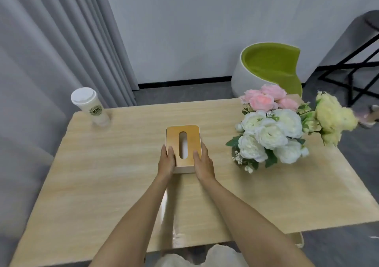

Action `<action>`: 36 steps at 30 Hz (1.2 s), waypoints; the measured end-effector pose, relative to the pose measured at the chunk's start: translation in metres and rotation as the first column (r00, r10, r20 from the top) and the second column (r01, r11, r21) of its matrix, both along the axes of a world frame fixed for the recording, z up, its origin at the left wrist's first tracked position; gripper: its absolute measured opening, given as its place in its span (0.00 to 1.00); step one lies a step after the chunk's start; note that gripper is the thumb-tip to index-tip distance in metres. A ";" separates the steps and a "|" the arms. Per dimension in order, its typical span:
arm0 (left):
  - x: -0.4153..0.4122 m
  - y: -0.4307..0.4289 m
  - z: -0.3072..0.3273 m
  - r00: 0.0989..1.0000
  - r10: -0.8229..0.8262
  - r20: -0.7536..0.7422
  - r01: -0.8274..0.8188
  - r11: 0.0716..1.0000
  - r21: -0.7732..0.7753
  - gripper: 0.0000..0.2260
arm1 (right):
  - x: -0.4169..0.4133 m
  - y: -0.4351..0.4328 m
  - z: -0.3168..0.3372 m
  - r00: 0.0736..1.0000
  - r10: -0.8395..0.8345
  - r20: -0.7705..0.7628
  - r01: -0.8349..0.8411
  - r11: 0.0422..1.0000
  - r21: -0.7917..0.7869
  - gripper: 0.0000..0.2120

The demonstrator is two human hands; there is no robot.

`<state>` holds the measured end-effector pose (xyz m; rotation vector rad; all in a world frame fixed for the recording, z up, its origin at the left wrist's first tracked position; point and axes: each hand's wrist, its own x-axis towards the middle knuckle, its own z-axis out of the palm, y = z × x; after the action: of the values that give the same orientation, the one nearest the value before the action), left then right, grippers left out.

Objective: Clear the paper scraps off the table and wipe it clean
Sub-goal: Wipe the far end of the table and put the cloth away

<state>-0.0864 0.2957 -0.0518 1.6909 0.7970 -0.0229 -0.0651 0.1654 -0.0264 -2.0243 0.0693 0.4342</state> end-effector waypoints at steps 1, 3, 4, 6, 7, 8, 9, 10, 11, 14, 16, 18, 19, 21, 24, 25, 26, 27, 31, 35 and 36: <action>-0.015 0.001 0.000 0.999 0.034 -0.006 -0.034 0.999 0.023 0.34 | -0.007 0.003 0.000 0.999 0.042 -0.005 -0.042 0.999 0.013 0.25; -0.047 -0.001 0.006 0.994 0.110 -0.009 -0.109 0.991 0.074 0.27 | -0.022 0.010 -0.002 0.992 0.129 -0.001 -0.129 0.991 0.021 0.24; -0.064 -0.001 0.009 0.988 0.157 -0.012 -0.155 0.984 0.088 0.25 | -0.032 0.014 -0.003 0.984 0.178 0.003 -0.178 0.984 0.016 0.24; -0.094 -0.001 0.012 0.972 0.234 -0.018 -0.231 0.967 0.112 0.25 | -0.053 0.020 -0.005 0.962 0.272 0.003 -0.272 0.962 0.016 0.25; -0.108 -0.002 0.013 0.964 0.265 -0.023 -0.260 0.958 0.123 0.25 | -0.065 0.023 -0.006 0.949 0.316 0.002 -0.316 0.949 0.025 0.25; -0.121 -0.003 0.014 0.957 0.290 -0.027 -0.284 0.950 0.132 0.26 | -0.075 0.025 -0.008 0.936 0.353 0.000 -0.353 0.935 0.039 0.25; -0.134 -0.003 0.016 0.951 0.308 -0.038 -0.300 0.944 0.134 0.27 | -0.086 0.027 -0.008 0.923 0.385 -0.001 -0.384 0.922 0.055 0.26; -0.144 -0.002 0.016 0.948 0.316 -0.041 -0.308 0.941 0.142 0.28 | -0.095 0.029 -0.008 0.912 0.409 0.001 -0.408 0.910 0.070 0.26; -0.154 -0.002 0.017 0.949 0.311 -0.046 -0.301 0.941 0.155 0.29 | -0.103 0.031 -0.009 0.903 0.430 0.000 -0.429 0.900 0.081 0.26; -0.178 0.009 0.010 0.961 0.248 -0.125 -0.211 0.945 0.252 0.34 | -0.118 0.034 -0.011 0.858 0.513 -0.014 -0.511 0.856 0.081 0.28; -0.187 0.014 0.011 0.960 0.218 -0.174 -0.163 0.945 0.283 0.32 | -0.123 0.030 -0.014 0.808 0.589 -0.024 -0.587 0.807 0.062 0.29; -0.191 0.015 0.015 0.959 0.218 -0.182 -0.144 0.925 0.352 0.29 | -0.125 0.027 -0.015 0.761 0.648 -0.044 -0.647 0.762 0.035 0.30; -0.193 0.013 0.017 0.958 0.214 -0.192 -0.117 0.901 0.418 0.29 | -0.126 0.026 -0.015 0.747 0.663 -0.045 -0.663 0.748 0.012 0.31; -0.193 0.004 0.020 0.960 0.161 -0.228 -0.011 0.838 0.546 0.29 | -0.128 0.021 -0.009 0.750 0.661 -0.036 -0.661 0.750 -0.019 0.32; -0.183 -0.025 0.025 0.981 0.056 -0.185 0.068 0.796 0.602 0.27 | -0.127 -0.004 -0.001 0.819 0.574 -0.026 -0.574 0.819 0.001 0.33; -0.178 -0.037 0.028 0.986 0.015 -0.169 0.091 0.794 0.601 0.27 | -0.126 -0.019 0.000 0.847 0.531 -0.022 -0.531 0.848 0.006 0.34; -0.172 -0.050 0.028 0.986 -0.041 -0.160 0.131 0.783 0.608 0.27 | -0.124 -0.036 0.000 0.873 0.488 -0.014 -0.488 0.873 0.004 0.35; -0.166 -0.062 0.029 0.981 -0.102 -0.163 0.182 0.768 0.614 0.27 | -0.121 -0.056 -0.001 0.895 0.445 -0.004 -0.445 0.895 -0.008 0.36; -0.141 -0.115 0.023 0.921 -0.321 -0.219 0.385 0.679 0.626 0.28 | -0.105 -0.147 -0.009 0.962 0.274 0.012 -0.273 0.960 -0.069 0.39; -0.123 -0.166 0.019 0.858 -0.453 -0.242 0.499 0.622 0.603 0.28 | -0.083 -0.223 -0.008 0.988 0.154 0.019 -0.148 0.972 -0.183 0.42; -0.118 -0.176 0.018 0.847 -0.471 -0.248 0.516 0.612 0.599 0.29 | -0.076 -0.237 -0.008 0.988 0.152 0.028 -0.143 0.966 -0.214 0.44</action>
<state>-0.2049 0.1193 -0.0342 2.5646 0.3523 -0.2100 -0.1413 -0.0712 -0.0343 -2.2568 -0.0666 0.4923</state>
